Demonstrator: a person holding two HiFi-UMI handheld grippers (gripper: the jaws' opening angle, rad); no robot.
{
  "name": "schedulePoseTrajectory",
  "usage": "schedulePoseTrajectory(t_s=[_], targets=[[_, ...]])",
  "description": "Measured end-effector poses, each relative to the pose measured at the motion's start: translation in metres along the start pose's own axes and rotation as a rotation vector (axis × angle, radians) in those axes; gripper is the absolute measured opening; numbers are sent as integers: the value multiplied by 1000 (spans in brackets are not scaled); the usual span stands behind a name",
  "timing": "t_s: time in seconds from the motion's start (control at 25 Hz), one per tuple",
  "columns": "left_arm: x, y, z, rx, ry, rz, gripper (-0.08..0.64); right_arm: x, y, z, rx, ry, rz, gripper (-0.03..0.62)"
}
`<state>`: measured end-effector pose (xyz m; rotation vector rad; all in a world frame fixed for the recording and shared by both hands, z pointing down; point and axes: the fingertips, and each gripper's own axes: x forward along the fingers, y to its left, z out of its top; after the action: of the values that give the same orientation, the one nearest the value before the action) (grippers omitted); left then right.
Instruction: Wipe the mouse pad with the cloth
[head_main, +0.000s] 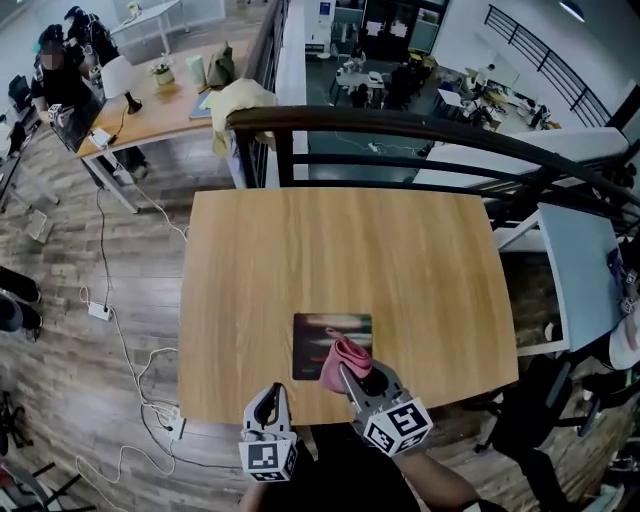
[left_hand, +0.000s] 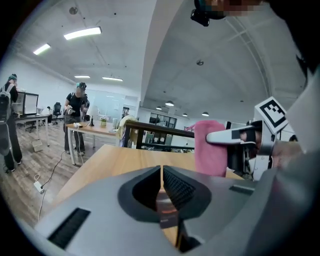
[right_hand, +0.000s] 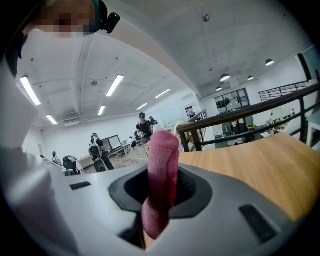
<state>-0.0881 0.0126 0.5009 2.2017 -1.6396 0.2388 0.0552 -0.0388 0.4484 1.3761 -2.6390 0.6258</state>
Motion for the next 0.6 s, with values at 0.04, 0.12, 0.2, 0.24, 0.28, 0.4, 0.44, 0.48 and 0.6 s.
schedulePoseTrajectory(t_s=[0.04, 0.12, 0.2, 0.24, 0.28, 0.4, 0.44, 0.48, 0.6], targets=[[5, 0, -7, 2, 18, 9, 32, 6, -5, -2, 3, 11, 10, 87], [14, 1, -23, -5, 57, 31, 32, 17, -12, -10, 18, 34, 26, 87], [24, 3, -41, -22, 94, 41, 32, 28, -18, -21, 39, 59, 37, 87], [30, 3, -49, -29, 112, 40, 31, 34, -21, -26, 44, 72, 40, 88], [36, 2, -58, -34, 132, 37, 31, 41, -23, -31, 45, 85, 43, 87], [54, 5, -82, -35, 189, 24, 28, 64, -29, -45, 48, 120, 52, 87], [59, 8, -90, -35, 207, 21, 26, 71, -30, -50, 50, 130, 51, 87], [64, 10, -98, -36, 226, 17, 26, 79, -32, -55, 52, 139, 48, 87], [78, 16, -121, -46, 295, -11, 24, 98, -39, -73, 69, 170, 29, 87]])
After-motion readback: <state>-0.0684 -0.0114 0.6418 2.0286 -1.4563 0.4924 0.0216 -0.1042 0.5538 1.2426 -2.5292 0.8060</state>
